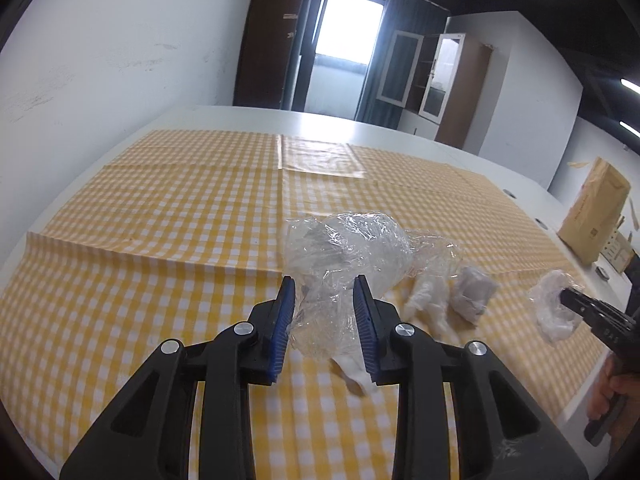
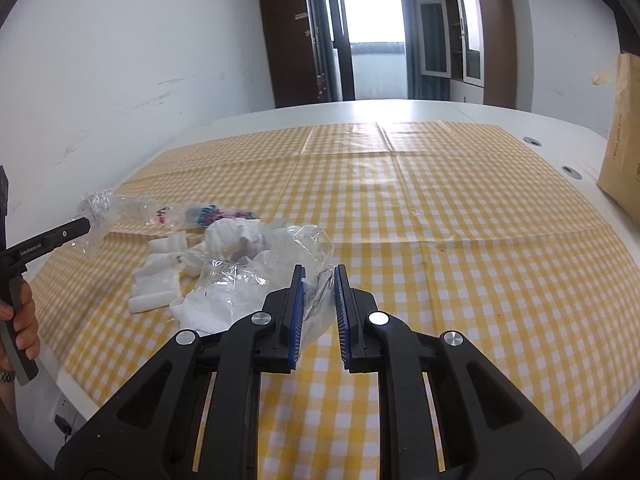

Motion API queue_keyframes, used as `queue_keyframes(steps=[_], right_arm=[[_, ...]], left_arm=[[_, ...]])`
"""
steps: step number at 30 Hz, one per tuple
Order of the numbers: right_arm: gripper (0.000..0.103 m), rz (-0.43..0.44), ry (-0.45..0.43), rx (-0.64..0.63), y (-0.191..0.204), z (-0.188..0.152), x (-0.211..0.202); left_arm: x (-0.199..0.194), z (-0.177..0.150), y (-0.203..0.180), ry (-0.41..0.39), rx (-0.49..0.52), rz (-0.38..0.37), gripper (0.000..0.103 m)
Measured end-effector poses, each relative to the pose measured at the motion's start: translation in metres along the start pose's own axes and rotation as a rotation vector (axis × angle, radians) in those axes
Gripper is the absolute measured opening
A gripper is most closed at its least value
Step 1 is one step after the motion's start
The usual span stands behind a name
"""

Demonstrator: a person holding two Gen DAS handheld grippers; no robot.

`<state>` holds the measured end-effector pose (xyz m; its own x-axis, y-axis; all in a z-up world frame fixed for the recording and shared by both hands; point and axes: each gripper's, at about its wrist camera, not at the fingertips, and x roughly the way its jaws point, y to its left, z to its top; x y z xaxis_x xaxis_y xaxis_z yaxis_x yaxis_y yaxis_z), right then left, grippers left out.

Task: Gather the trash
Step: 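Lift both held items off the table and carry them down over the blue wastebasket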

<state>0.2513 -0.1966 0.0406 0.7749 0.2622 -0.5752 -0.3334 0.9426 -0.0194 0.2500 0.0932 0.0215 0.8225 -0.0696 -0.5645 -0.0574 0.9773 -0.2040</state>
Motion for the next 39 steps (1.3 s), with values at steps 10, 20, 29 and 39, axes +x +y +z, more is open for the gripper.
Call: queue_keyframes(steps=[10, 20, 29, 39], right_arm=[[0.014, 0.053, -0.062, -0.061, 0.036, -0.019, -0.052], [0.014, 0.079, -0.101, -0.078, 0.056, -0.050, -0.101], [0.014, 0.102, -0.118, -0.088, 0.063, -0.079, -0.133], [0.014, 0.129, -0.106, -0.102, 0.065, -0.122, -0.161]], left_arm=[[-0.068, -0.036, -0.031, -0.041, 0.024, -0.064, 0.029], [-0.124, -0.075, -0.046, -0.082, 0.049, -0.081, 0.029], [-0.158, -0.110, -0.053, -0.092, 0.060, -0.091, 0.029], [-0.179, -0.156, -0.050, -0.070, 0.045, -0.095, 0.029]])
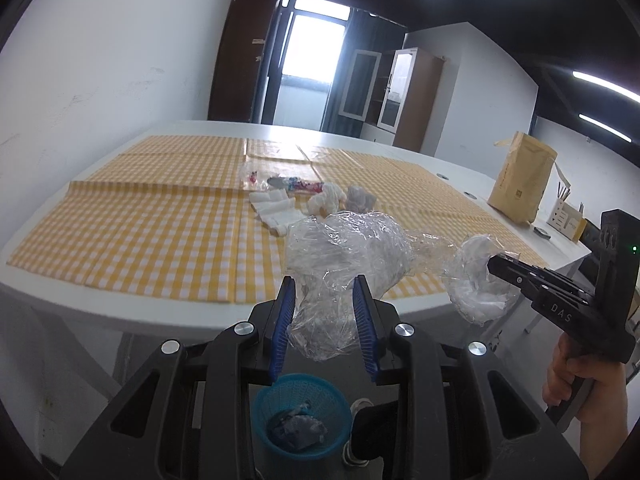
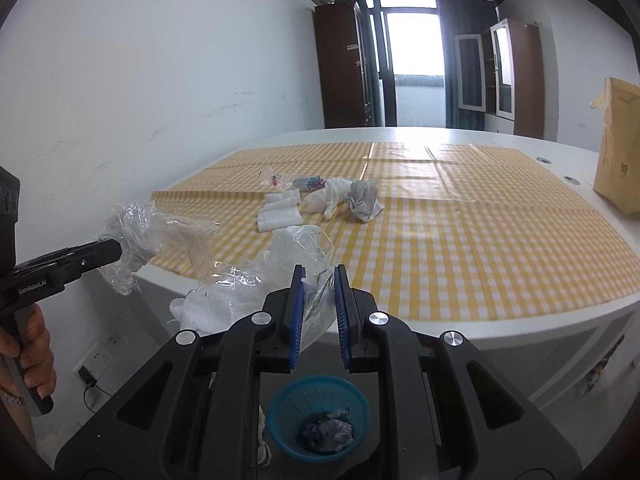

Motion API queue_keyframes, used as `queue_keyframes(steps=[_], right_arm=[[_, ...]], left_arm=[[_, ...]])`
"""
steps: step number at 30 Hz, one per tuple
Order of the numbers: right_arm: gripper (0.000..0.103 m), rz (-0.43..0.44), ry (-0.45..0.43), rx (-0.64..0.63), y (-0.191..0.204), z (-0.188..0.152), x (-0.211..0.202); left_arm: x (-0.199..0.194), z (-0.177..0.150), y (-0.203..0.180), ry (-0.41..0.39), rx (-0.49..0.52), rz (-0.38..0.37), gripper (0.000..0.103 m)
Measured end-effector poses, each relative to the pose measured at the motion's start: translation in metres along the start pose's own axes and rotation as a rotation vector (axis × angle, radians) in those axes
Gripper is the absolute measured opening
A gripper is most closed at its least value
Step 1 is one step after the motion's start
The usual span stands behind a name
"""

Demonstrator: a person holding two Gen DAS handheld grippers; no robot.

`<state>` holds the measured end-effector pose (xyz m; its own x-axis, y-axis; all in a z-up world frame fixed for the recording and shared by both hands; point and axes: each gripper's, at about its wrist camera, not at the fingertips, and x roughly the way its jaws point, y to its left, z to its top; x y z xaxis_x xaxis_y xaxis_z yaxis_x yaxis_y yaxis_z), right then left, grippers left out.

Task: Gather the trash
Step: 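Lift both held items off the table and carry them down over the blue wastebasket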

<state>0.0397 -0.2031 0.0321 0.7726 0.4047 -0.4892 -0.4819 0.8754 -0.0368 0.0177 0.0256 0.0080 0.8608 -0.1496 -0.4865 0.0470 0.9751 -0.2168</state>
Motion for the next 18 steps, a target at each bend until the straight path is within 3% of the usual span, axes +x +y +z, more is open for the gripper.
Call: queue_keyframes(steps=[18], right_arm=[[0.014, 0.022, 0.101, 0.001, 0.011, -0.071, -0.012]], left_arm=[[0.001, -0.075, -0.008, 0.106, 0.051, 0.036, 0.029]])
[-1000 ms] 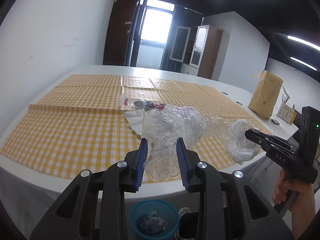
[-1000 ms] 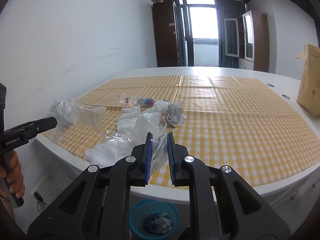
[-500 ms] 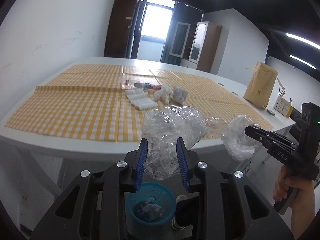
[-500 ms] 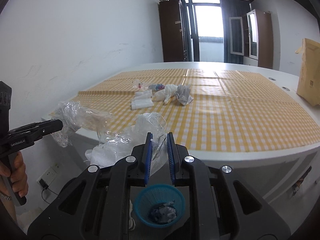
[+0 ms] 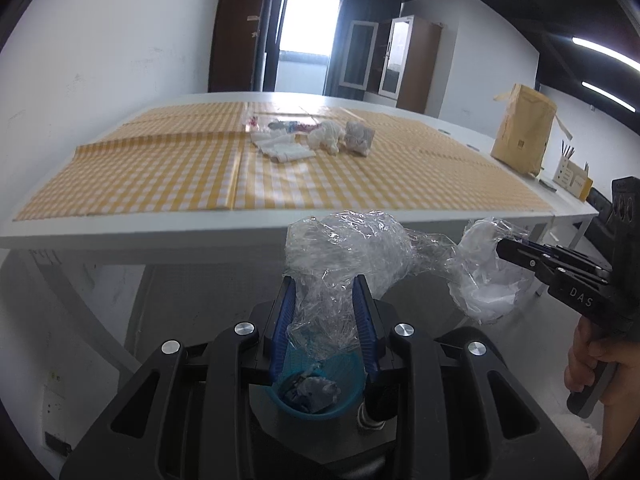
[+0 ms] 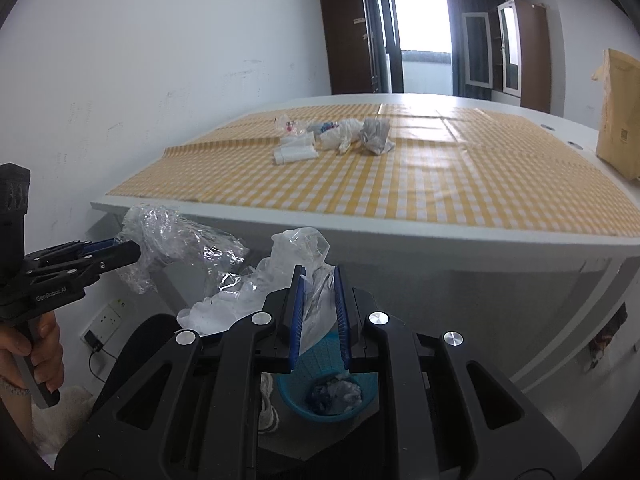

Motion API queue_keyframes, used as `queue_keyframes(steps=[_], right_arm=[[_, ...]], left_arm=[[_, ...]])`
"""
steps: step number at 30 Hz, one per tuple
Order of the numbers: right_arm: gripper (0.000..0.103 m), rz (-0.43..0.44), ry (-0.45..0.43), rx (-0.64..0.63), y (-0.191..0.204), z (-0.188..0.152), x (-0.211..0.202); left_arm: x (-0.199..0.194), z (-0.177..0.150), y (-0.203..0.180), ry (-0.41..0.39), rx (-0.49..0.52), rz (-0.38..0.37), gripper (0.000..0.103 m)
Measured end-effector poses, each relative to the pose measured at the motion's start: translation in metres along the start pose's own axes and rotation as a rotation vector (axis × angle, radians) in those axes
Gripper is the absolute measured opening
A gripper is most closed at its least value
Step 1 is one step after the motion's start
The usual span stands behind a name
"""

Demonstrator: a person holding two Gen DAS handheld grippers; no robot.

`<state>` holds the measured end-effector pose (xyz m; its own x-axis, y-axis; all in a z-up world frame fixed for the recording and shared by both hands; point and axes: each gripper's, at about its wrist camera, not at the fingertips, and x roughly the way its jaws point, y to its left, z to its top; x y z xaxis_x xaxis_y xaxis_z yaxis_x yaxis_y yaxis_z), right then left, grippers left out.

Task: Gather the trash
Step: 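Lift both held items off the table and carry them down over the blue wastebasket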

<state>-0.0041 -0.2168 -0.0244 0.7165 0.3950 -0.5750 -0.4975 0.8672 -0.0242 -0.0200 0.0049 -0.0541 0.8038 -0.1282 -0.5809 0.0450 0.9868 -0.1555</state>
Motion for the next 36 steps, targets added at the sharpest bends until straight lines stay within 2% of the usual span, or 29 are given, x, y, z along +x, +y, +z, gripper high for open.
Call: queue_keyframes(steps=[5, 15, 29, 36], right_arm=[[0.014, 0.001, 0.038, -0.008, 0.001, -0.017, 0.011], [0.013, 0.019, 0.142, 0.018, -0.006, -0.049, 0.053], [0.012, 0.048, 0.265, 0.030, -0.011, -0.080, 0.119], [0.012, 0.036, 0.336, 0.028, -0.017, -0.092, 0.164]], left_arm=[[0.011, -0.021, -0.002, 0.026, 0.021, 0.032, 0.029], [0.060, -0.051, 0.013, 0.135, 0.001, 0.055, 0.024], [0.133, -0.074, 0.031, 0.255, -0.050, 0.051, 0.022], [0.182, -0.082, 0.039, 0.328, -0.039, 0.084, 0.021]])
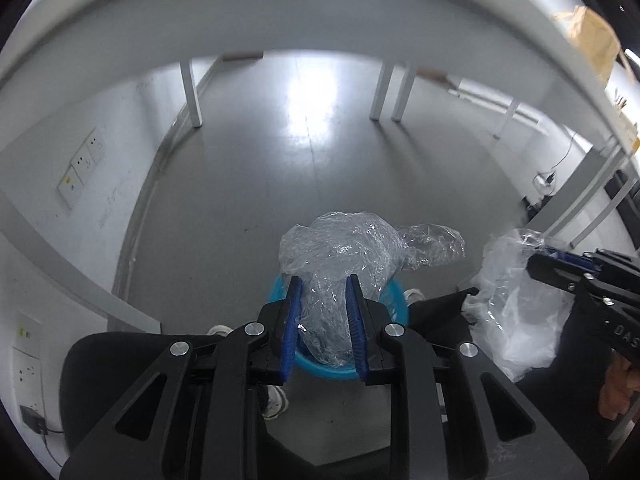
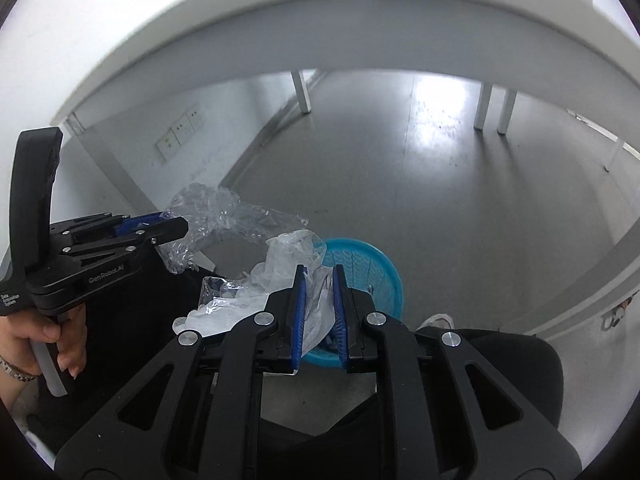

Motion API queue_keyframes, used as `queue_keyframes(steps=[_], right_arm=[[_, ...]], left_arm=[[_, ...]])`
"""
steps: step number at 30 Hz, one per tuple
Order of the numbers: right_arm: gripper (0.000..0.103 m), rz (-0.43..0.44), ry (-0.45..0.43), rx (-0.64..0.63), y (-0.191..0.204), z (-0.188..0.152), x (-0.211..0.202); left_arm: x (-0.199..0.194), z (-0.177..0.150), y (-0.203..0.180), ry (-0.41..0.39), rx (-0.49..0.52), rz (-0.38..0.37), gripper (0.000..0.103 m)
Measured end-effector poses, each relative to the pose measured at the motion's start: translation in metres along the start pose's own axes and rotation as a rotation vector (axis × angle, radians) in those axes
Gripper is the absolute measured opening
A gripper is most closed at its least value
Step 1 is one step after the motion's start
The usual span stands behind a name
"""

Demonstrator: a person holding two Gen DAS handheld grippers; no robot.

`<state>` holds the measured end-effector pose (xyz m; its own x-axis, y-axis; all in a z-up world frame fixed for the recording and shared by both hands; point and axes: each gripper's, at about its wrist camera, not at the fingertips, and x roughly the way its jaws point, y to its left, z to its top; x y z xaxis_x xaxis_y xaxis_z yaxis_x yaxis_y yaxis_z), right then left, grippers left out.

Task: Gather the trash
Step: 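Lift both held items off the table and carry them down over the blue wastebasket, then open both grippers to drop the plastic items into the wastebasket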

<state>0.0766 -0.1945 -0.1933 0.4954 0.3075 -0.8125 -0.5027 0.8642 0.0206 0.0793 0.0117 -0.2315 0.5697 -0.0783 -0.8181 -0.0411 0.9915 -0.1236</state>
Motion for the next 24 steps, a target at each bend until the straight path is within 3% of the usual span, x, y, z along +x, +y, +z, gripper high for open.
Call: queue_keyframes(steps=[9, 24], right_arm=[[0.012, 0.000, 0.088, 0.055, -0.011, 0.006, 0.062], [0.012, -0.025, 0.244, 0.156, -0.030, 0.008, 0.145]], left_arm=[[0.062, 0.001, 0.012, 0.087, -0.039, 0.024, 0.021], [0.145, 0.007, 0.029, 0.305, -0.164, 0.010, 0.021]])
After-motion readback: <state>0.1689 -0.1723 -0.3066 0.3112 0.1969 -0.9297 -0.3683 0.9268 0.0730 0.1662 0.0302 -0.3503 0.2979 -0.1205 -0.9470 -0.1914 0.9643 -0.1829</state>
